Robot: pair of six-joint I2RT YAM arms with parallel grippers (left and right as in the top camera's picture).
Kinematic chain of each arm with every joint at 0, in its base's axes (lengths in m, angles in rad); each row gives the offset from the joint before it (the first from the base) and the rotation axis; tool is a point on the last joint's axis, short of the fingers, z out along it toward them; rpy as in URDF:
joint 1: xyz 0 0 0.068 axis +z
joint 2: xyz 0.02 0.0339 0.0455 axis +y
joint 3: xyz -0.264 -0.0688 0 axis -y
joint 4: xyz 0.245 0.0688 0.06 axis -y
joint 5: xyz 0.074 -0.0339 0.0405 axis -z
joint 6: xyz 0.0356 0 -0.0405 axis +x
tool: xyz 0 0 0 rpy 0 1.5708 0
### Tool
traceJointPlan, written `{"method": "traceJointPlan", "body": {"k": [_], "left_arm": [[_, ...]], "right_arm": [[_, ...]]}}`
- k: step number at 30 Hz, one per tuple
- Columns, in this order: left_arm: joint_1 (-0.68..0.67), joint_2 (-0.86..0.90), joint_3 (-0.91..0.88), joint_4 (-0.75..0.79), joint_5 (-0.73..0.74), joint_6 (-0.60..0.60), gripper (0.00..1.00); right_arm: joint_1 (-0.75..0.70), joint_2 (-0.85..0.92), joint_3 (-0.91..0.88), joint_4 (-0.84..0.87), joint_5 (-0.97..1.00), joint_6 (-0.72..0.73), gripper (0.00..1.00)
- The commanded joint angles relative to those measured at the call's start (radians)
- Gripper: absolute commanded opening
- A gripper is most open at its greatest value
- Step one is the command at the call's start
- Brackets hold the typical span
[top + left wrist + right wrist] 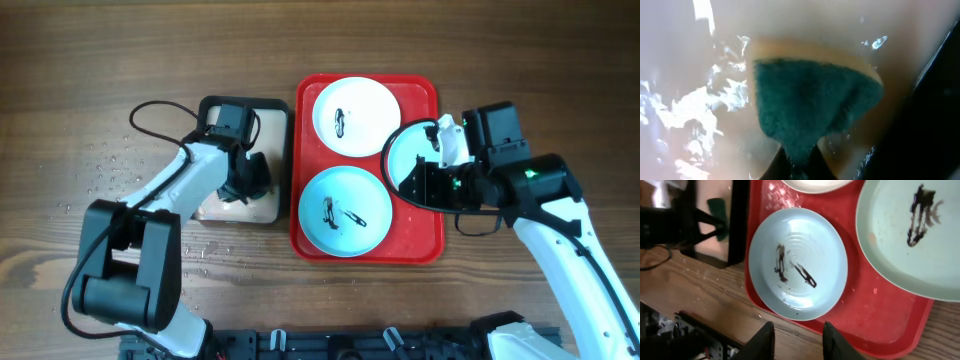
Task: Clean dirty plates on tray and stack at the side
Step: 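Grasp the green sponge with the left gripper, pinch plate rim with right, then lift the light-blue plate with the right gripper, bring sponge to it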
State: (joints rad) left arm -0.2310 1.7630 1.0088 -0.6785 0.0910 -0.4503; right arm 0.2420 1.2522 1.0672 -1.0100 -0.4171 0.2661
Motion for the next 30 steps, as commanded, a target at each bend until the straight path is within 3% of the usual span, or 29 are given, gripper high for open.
{"method": "traceJointPlan", "body": {"k": [1, 6, 12, 16, 17, 20, 30], "left_arm": [[0.003, -0.037, 0.135, -0.105, 0.002, 0.002, 0.04], [0.001, -0.092, 0.321, -0.315, 0.034, 0.002, 0.04], [-0.065, -0.145, 0.342, -0.362, 0.163, 0.032, 0.04], [-0.159, -0.142, 0.337, -0.357, 0.134, 0.028, 0.04], [-0.178, -0.141, 0.336, -0.354, 0.113, 0.024, 0.04], [-0.22, -0.122, 0.334, -0.328, 0.109, -0.023, 0.04], [-0.308, 0.087, 0.158, 0.0, 0.32, -0.132, 0.04]], "right_arm": [[0.008, 0.005, -0.061, 0.031, 0.066, 0.024, 0.31], [0.008, 0.131, -0.104, 0.11, 0.07, 0.018, 0.3], [0.013, 0.395, -0.105, 0.193, 0.054, -0.064, 0.39], [0.059, 0.498, -0.105, 0.241, 0.051, -0.054, 0.29], [0.077, 0.515, -0.105, 0.26, 0.058, -0.041, 0.19], [0.092, 0.525, -0.105, 0.293, 0.141, 0.084, 0.05], [0.092, 0.525, -0.105, 0.343, 0.155, 0.156, 0.04]]}}
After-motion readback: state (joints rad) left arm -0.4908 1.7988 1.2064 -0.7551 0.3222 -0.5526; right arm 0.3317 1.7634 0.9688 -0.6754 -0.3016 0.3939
